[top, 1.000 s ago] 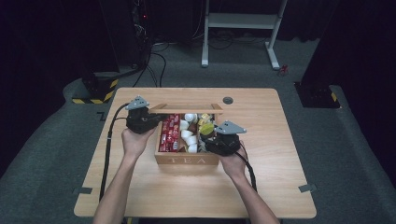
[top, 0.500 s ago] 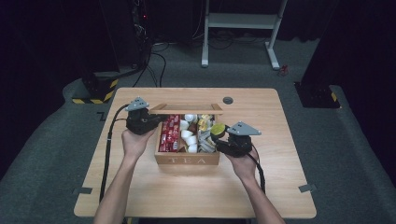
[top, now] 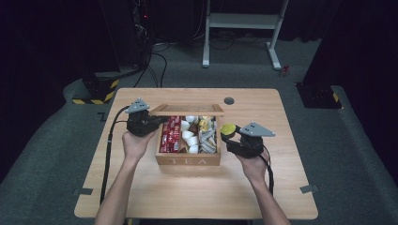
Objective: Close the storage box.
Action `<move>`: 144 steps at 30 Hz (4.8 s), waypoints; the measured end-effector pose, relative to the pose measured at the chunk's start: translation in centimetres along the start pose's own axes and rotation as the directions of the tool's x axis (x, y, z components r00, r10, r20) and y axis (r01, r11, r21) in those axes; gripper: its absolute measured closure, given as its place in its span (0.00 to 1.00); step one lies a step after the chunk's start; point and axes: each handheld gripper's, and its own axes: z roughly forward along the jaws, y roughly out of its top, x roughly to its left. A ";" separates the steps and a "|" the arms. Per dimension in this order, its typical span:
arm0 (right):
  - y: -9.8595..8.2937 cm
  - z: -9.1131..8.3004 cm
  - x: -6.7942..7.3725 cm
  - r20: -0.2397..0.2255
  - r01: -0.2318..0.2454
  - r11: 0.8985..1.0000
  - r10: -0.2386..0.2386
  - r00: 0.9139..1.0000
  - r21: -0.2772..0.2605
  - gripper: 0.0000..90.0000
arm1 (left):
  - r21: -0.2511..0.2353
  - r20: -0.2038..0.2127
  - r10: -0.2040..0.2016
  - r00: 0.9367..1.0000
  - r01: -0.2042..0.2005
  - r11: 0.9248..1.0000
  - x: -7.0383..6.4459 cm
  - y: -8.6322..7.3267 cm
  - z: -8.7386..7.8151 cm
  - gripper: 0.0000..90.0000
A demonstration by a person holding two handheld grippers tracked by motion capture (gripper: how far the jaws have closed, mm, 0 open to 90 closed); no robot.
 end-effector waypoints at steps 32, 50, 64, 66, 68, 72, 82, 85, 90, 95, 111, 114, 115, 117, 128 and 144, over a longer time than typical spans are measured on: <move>-3.7 -1.4 -4.6 0.114 -0.083 0.996 0.080 0.990 0.027 0.45 | 0.001 0.030 -0.011 1.000 0.011 1.000 0.0 -0.7 -0.1 1.00; -7.0 -0.2 -5.8 0.139 -0.126 0.988 0.112 0.984 0.094 0.45 | 0.005 0.036 -0.005 0.999 0.005 1.000 0.0 -1.0 -0.2 1.00; -8.6 1.2 -6.3 0.155 -0.163 0.976 0.140 0.978 0.142 0.45 | 0.008 0.041 -0.003 0.999 0.003 1.000 -0.1 -1.4 -0.2 1.00; -8.7 1.4 -6.3 0.157 -0.170 0.974 0.147 0.977 0.147 0.45 | 0.007 0.043 -0.007 0.999 0.006 1.000 -0.1 -1.5 -0.2 1.00; -8.8 1.6 -6.3 0.158 -0.170 0.973 0.145 0.977 0.156 0.45 | 0.007 0.044 -0.006 0.999 0.006 1.000 -0.1 -1.6 -0.2 1.00; -9.1 1.9 -6.4 0.163 -0.176 0.969 0.148 0.975 0.173 0.45 | 0.007 0.044 -0.006 0.999 0.005 1.000 -0.2 -1.6 -0.2 1.00; -9.5 2.4 -6.6 0.172 -0.174 0.966 0.142 0.975 0.189 0.45 | 0.004 0.042 -0.005 0.999 0.005 1.000 -0.2 -1.7 -0.2 1.00; -9.6 2.7 -6.7 0.160 -0.177 0.963 0.146 0.976 0.202 0.44 | 0.006 0.042 -0.002 0.999 0.002 1.000 -0.2 -1.7 -0.2 1.00; -9.9 2.9 -6.8 0.150 -0.185 0.960 0.155 0.976 0.211 0.42 | 0.004 0.042 -0.004 0.999 0.004 1.000 -0.3 -1.9 -0.2 1.00; -9.9 2.6 -6.9 0.143 -0.189 0.960 0.161 0.976 0.205 0.39 | 0.006 0.045 -0.002 0.999 0.001 1.000 -0.2 -2.0 -0.2 1.00; -10.3 0.1 -7.4 0.138 -0.208 0.965 0.187 0.973 0.159 0.36 | 0.007 0.046 -0.004 0.999 0.004 1.000 -0.4 -2.5 -0.2 1.00; -10.5 -0.3 -7.5 0.146 -0.200 0.968 0.179 0.973 0.151 0.35 | 0.008 0.046 -0.001 0.999 0.001 1.000 -0.4 -2.6 -0.2 1.00; -10.5 -0.5 -7.5 0.148 -0.206 0.967 0.184 0.972 0.148 0.35 | 0.008 0.046 -0.003 0.999 0.003 1.000 -0.4 -2.7 -0.2 1.00; -10.6 -0.8 -7.6 0.151 -0.203 0.969 0.181 0.972 0.145 0.35 | 0.010 0.048 -0.005 0.999 0.004 1.000 -0.5 -2.8 -0.2 1.00; -11.6 -2.2 -8.0 0.187 -0.208 0.964 0.176 0.966 0.164 0.35 | 0.015 0.049 -0.005 0.999 0.004 1.000 -0.6 -3.4 -0.2 1.00; -12.8 -1.8 -8.0 0.235 -0.214 0.944 0.155 0.960 0.253 0.36 | 0.023 0.043 -0.005 0.999 0.004 1.000 -0.8 -4.1 -0.7 1.00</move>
